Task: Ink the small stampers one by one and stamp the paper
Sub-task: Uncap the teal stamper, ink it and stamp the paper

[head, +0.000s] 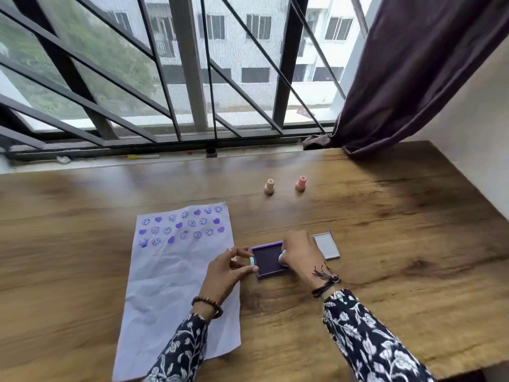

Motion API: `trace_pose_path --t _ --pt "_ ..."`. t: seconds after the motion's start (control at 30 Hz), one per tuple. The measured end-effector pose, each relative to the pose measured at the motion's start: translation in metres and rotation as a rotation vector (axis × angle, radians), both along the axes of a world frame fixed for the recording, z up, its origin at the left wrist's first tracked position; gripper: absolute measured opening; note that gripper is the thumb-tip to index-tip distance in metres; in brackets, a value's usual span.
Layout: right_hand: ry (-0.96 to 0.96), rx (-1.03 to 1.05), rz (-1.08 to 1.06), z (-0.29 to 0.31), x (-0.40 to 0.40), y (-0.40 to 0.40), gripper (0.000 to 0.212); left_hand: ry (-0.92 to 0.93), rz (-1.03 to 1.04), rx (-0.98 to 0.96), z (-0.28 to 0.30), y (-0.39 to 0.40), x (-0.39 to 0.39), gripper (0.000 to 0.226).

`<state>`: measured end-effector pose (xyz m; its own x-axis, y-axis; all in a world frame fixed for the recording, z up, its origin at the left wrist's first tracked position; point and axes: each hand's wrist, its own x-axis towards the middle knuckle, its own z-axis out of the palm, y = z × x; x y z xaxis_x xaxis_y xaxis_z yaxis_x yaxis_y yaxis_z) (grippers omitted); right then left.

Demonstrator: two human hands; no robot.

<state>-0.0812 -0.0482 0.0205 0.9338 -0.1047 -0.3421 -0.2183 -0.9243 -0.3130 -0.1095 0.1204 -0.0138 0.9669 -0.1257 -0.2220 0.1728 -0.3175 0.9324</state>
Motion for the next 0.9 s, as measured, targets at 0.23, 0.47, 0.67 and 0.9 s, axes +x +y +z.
trace_pose_path --t 0.23,0.47,0.67,0.9 --pt "-0.049 0.870 -0.590 0.001 -0.028 0.030 0.019 -0.069 0.098 -0.069 0.008 0.076 -0.007 0.011" --pt "0.148 1.644 -0.890 -0.002 -0.059 0.157 0.013 -0.215 0.100 0.343 -0.004 0.183 -0.011 0.019" --pt "0.042 1.612 -0.763 -0.011 -0.066 0.221 0.015 -0.204 -0.071 0.393 -0.023 0.206 -0.027 0.027" --pt "-0.102 1.363 -0.674 -0.017 -0.057 0.252 0.009 -0.167 -0.008 0.176 -0.018 0.192 -0.055 0.021"
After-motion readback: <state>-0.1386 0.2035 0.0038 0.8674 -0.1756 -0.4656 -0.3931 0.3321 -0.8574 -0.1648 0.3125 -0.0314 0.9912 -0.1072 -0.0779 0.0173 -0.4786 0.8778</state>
